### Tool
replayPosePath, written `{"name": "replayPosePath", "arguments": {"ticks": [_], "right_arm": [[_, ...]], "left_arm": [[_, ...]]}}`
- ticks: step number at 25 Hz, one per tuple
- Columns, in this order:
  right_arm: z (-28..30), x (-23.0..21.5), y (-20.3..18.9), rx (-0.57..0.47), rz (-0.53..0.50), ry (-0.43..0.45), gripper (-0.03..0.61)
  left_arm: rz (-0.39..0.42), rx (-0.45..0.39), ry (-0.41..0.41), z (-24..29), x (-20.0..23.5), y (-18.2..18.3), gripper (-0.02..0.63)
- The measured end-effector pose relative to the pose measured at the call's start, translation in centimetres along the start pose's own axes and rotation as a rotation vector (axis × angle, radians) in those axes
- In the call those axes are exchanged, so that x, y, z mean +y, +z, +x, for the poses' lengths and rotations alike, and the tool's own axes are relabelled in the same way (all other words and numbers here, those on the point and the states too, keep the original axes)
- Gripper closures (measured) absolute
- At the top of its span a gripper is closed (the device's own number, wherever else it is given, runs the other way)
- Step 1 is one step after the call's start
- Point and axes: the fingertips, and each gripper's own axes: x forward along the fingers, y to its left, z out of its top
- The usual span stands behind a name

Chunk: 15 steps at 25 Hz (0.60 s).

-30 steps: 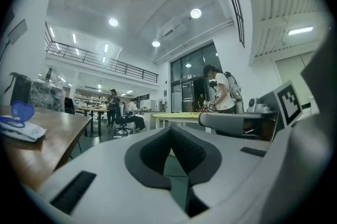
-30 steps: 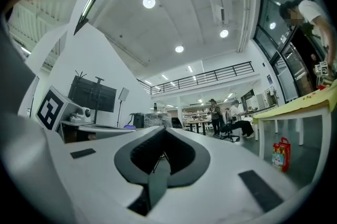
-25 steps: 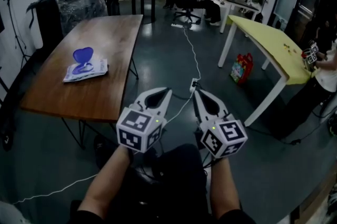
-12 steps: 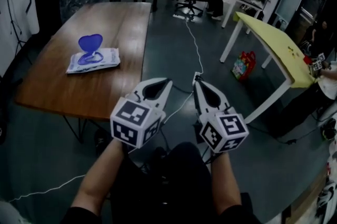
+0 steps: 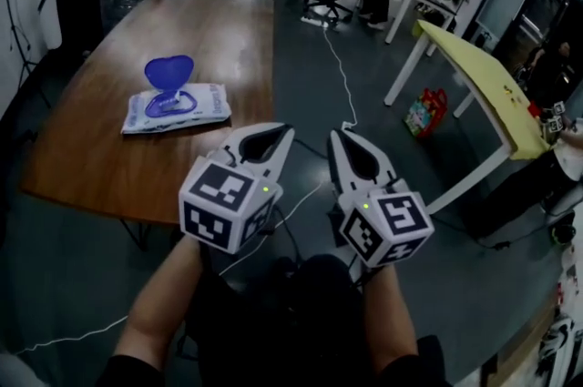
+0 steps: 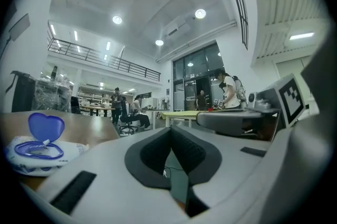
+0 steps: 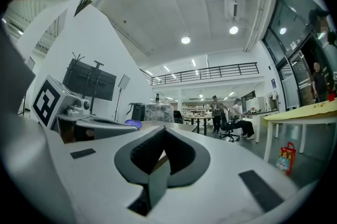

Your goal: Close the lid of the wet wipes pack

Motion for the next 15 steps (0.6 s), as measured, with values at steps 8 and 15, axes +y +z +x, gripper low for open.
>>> {"name": "replayPosePath", "arguments": {"ticks": [8,15], "right_arm": [[0.9,3.5,1.3,-0.005,0.014,0.057,0.572],[2.2,6.6,1.7,-0.022,0.039,0.079,0.572]], "left_arm": [[0.004,0.003,0.089,-4.0,2.1,0.8,0.607],[0.027,0.021,0.122,-6.9,4.5,1.1,0.607]]}}
